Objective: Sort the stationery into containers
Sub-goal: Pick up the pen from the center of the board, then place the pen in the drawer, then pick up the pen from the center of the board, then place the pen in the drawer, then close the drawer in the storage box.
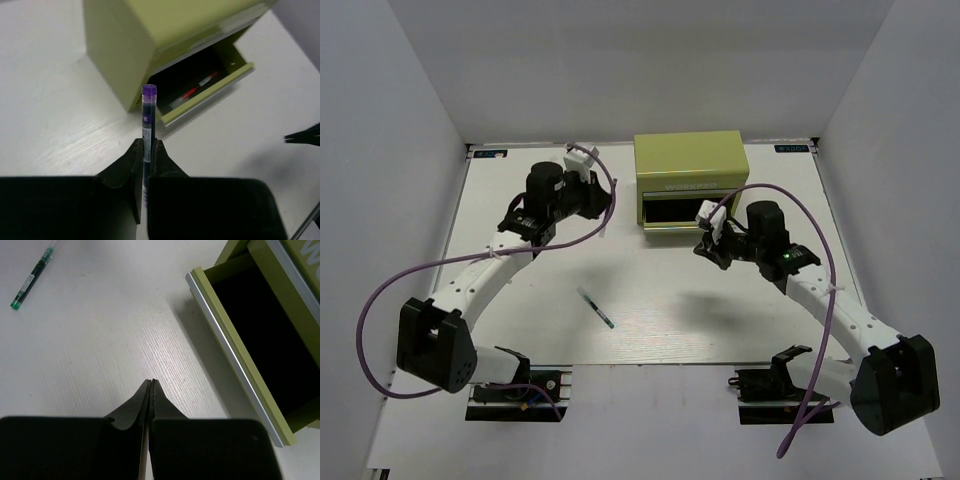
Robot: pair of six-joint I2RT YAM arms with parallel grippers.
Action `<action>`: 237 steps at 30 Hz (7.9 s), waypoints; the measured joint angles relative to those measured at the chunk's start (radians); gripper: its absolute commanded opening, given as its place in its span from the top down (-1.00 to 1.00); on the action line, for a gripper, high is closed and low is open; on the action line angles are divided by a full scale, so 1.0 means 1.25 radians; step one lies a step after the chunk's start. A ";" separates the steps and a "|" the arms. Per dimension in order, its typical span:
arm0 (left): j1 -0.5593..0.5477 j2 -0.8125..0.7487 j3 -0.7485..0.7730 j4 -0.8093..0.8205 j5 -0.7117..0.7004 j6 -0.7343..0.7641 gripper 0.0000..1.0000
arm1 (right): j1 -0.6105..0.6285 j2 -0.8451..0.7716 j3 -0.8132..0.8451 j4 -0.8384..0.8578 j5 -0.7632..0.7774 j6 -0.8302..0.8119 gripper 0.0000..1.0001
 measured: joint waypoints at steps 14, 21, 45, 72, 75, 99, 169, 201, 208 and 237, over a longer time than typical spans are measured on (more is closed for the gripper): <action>-0.086 0.238 0.168 0.176 0.294 0.197 1.00 | -0.002 -0.104 -0.093 0.038 0.020 -0.048 0.97; -0.143 0.291 0.217 0.172 0.321 0.346 1.00 | -0.003 -0.114 -0.103 0.042 0.034 -0.066 0.91; -0.193 0.508 0.320 0.233 0.170 0.467 0.03 | -0.002 -0.136 -0.118 0.058 0.064 -0.091 0.49; -0.194 -0.169 -0.029 0.089 -0.120 -0.040 -0.98 | 0.089 0.053 0.021 -0.082 -0.021 -0.104 0.21; -0.193 -0.256 -0.110 -0.007 -0.229 -0.155 -0.98 | 0.146 0.155 0.088 -0.098 -0.006 -0.090 0.21; -0.203 -0.771 -0.193 -0.553 -0.640 -0.471 -0.98 | 0.562 0.711 0.549 -0.135 0.226 0.250 -0.03; -0.202 -0.569 -0.405 -0.181 -0.492 -0.444 -0.98 | 0.088 0.346 0.266 0.066 0.354 -0.363 1.00; -0.202 -0.591 -0.432 -0.186 -0.468 -0.497 -0.98 | 0.001 0.526 0.513 -0.338 0.017 -0.704 1.00; -0.202 -0.590 -0.432 -0.177 -0.466 -0.494 -0.98 | 0.002 0.555 0.544 -0.459 -0.004 -0.755 1.00; -0.202 -0.580 -0.433 -0.167 -0.457 -0.494 -0.98 | 0.061 0.596 0.357 -0.029 0.314 -0.479 1.00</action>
